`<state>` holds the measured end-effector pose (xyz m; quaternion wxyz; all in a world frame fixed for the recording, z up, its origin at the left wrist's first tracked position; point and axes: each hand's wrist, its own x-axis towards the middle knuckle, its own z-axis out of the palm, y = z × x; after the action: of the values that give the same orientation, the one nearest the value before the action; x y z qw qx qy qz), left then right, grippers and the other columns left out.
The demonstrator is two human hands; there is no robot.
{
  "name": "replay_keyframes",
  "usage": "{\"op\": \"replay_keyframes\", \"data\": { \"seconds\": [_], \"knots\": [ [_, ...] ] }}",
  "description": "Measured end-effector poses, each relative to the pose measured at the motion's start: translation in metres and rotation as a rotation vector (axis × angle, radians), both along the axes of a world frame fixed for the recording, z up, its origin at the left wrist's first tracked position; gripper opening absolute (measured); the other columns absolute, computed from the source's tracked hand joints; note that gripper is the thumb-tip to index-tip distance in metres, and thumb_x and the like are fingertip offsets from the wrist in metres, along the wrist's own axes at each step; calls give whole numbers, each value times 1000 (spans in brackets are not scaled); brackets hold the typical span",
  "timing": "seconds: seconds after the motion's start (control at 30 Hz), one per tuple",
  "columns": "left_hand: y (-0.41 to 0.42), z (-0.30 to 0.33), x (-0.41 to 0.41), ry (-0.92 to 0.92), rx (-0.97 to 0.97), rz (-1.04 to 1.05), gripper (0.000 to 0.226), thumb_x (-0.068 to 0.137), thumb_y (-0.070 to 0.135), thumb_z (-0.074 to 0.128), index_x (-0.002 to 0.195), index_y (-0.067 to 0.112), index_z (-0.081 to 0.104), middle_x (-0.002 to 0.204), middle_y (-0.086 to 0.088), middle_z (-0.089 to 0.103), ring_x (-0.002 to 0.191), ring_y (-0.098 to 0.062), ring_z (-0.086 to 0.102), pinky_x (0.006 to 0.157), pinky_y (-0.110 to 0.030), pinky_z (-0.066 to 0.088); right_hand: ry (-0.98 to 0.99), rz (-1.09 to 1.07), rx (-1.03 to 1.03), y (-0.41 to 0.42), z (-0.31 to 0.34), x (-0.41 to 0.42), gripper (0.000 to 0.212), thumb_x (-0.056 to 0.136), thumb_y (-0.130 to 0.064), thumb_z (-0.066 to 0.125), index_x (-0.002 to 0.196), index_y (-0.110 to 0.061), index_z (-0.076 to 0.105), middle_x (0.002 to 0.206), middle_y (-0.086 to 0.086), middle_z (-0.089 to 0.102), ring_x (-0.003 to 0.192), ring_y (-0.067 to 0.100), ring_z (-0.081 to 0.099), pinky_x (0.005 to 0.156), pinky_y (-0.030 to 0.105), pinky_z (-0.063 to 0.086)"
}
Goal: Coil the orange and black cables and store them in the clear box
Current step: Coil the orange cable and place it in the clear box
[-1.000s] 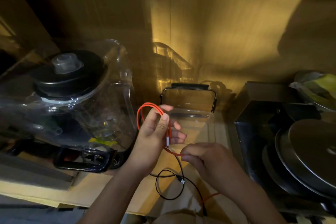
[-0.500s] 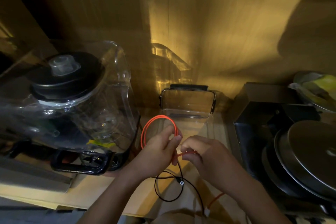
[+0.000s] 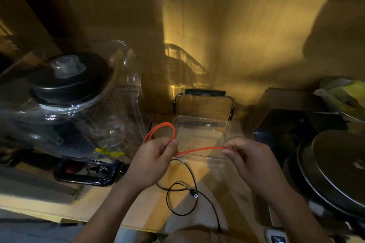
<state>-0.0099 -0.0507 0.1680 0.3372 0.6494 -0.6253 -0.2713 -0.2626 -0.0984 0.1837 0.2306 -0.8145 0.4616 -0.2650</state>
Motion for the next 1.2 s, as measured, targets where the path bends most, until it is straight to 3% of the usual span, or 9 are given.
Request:
{"op": "replay_keyframes", "data": {
  "seconds": [0.2, 0.37, 0.5, 0.6, 0.7, 0.87, 1.0, 1.13, 1.2],
  "knots": [
    [3, -5, 7, -90, -97, 15, 54, 92, 50, 47, 53, 14, 39, 45, 1, 39, 42, -13, 40, 45, -37, 35, -29, -67, 6, -1, 1, -15, 10, 84, -36, 62, 88, -29, 69, 79, -20, 64, 76, 1, 62, 66, 29, 54],
    [4, -7, 10, -5, -108, 26, 60, 90, 50, 47, 51, 6, 38, 45, -10, 38, 42, -24, 37, 44, -40, 32, -55, -171, -18, -5, -1, -25, 18, 80, -44, 66, 86, -27, 69, 81, -19, 64, 79, 2, 60, 70, 40, 55],
    [5, -12, 9, 437, 12, 69, 60, 87, 46, 55, 44, 8, 36, 41, -11, 32, 39, -22, 29, 45, -27, 28, -81, -192, -69, -2, 1, -26, 30, 78, -50, 59, 85, -23, 68, 79, -11, 63, 75, 8, 59, 67, 39, 53],
    [3, -8, 4, 834, 163, 146, 52, 84, 37, 61, 39, 19, 42, 38, 8, 35, 32, -9, 29, 43, -20, 40, -113, -215, -90, -3, -1, -26, 32, 80, -47, 58, 91, -19, 70, 83, -8, 64, 77, 5, 60, 66, 31, 55],
    [3, -8, 6, 1144, 284, 94, 45, 78, 42, 59, 45, 23, 35, 41, 6, 25, 34, -9, 19, 35, -17, 22, -125, -240, -104, -4, -5, -24, 35, 83, -46, 54, 94, -17, 69, 87, -6, 65, 81, 6, 62, 70, 31, 56],
    [4, -15, 6, 1608, 381, -46, 50, 96, 34, 38, 48, 23, 28, 41, 6, 18, 34, -10, 14, 34, -18, 15, -137, -315, -74, -3, -10, -23, 38, 82, -50, 54, 95, -18, 69, 85, -5, 67, 79, 6, 63, 67, 30, 56],
    [4, -17, 5, 1782, 451, -108, 49, 97, 36, 38, 52, 25, 27, 41, 7, 17, 34, -9, 15, 35, -20, 13, -89, -363, -20, -1, -16, -24, 38, 81, -53, 54, 94, -21, 69, 82, -7, 68, 77, 6, 65, 67, 33, 58],
    [5, -17, -8, 1862, 471, -98, 50, 99, 38, 37, 52, 25, 28, 41, 7, 18, 34, -8, 16, 35, -20, 14, -31, -339, 9, 2, -20, -19, 8, 87, -31, 64, 89, -24, 68, 78, -11, 66, 73, 4, 63, 65, 39, 58],
    [5, -16, -15, 1867, 462, -33, 52, 98, 38, 37, 49, 24, 30, 41, 8, 15, 34, -8, 13, 34, -19, 14, -5, -285, 37, 6, -20, -15, 3, 87, -25, 68, 89, -26, 67, 78, -12, 65, 73, 4, 63, 63, 35, 57]
  ]
}}
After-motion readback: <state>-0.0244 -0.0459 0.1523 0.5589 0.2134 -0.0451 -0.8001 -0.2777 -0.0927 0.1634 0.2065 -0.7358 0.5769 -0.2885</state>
